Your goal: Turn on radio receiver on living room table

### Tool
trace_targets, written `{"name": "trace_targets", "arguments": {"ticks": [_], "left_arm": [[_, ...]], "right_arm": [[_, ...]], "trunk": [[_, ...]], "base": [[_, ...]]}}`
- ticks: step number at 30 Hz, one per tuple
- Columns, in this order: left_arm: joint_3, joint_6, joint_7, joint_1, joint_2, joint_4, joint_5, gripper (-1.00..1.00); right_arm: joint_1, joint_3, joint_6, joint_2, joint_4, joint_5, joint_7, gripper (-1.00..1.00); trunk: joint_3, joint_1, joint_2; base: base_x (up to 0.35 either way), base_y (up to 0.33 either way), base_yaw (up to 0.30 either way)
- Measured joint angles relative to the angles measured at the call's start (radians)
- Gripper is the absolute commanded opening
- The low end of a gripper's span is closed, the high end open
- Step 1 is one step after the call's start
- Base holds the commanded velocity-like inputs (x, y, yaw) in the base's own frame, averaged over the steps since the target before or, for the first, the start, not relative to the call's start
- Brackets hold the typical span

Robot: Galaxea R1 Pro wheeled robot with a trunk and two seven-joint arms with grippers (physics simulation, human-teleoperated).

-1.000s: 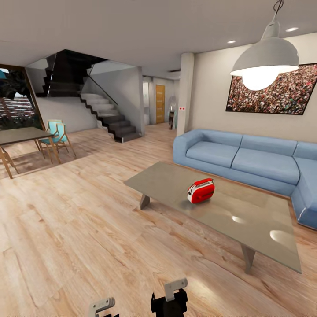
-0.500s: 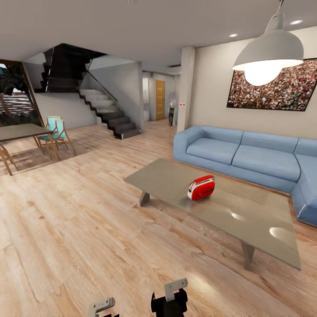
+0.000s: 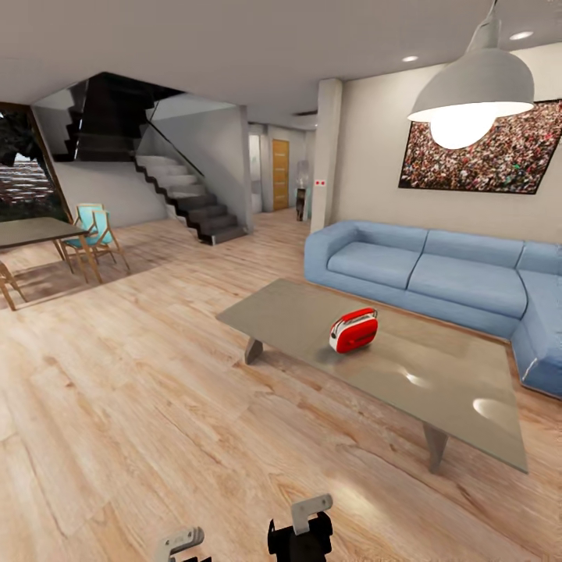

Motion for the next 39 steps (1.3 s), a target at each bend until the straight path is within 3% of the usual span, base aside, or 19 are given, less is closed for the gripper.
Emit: {"name": "trace_targets", "arguments": {"ticks": [39], "left_arm": [[0.001, 0.000, 0.000, 0.000, -0.005, 0.001, 0.000, 1.00]], "right_arm": [[0.000, -0.001, 0.000, 0.000, -0.001, 0.000, 0.000, 1.00]], "trunk": [[-0.018, 0.000, 0.000]], "base": [[0.000, 0.000, -0.252]]}}
